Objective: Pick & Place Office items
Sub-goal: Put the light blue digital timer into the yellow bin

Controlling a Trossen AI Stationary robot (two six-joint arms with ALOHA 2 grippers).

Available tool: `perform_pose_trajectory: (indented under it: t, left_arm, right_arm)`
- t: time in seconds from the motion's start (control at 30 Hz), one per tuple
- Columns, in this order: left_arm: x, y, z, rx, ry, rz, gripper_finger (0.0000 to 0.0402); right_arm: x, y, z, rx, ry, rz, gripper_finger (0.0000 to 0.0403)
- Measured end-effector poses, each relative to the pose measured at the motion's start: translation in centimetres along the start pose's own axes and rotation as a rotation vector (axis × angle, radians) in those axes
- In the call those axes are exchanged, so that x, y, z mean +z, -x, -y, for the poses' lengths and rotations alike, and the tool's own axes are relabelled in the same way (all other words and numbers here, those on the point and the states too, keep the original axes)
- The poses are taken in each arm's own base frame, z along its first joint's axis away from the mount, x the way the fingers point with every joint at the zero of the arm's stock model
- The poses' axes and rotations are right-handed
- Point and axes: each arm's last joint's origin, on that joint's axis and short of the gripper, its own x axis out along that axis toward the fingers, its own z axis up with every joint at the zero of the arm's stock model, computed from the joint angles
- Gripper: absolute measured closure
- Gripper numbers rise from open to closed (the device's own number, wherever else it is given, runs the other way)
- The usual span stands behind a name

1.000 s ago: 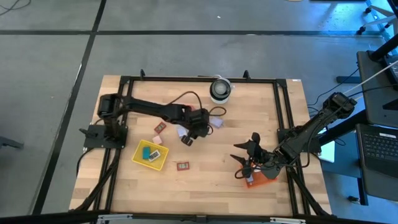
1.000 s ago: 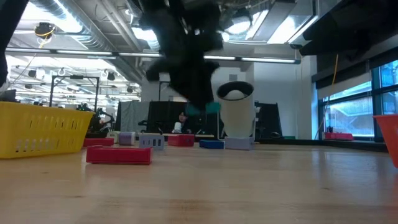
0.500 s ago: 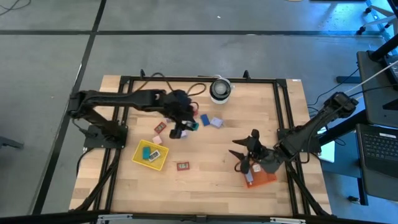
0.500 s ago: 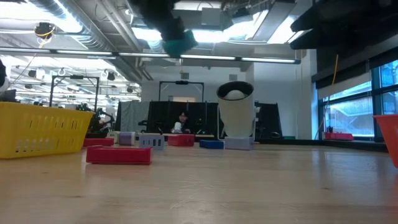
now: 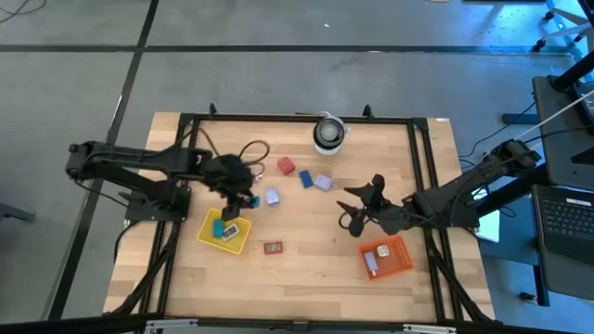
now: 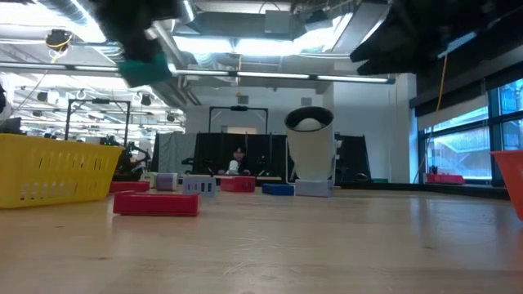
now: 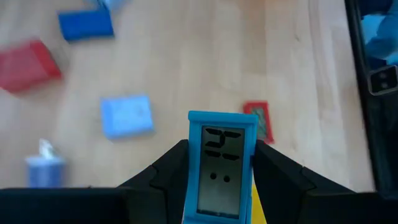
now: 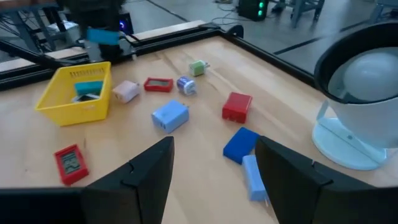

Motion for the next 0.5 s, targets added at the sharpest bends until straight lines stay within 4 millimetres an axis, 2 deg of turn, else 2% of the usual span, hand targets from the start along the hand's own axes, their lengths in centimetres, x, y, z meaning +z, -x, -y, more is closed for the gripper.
perform_pose_trajectory:
  t: [0.27,0.5]
  left_arm:
    - [-3.8,-0.4,2.5,-0.04,0.111,-0.113,0.0254]
    - [-7.0,-2.4,3.8,0.03,0.112,-0.274,0.0254]
  right_arm:
    - [0.6,-1.4,1.2,-0.03,-0.04,-0.012,0.0176]
    - [1.0,-2.3,2.0,-0.042,-0.038,-0.025,0.0176]
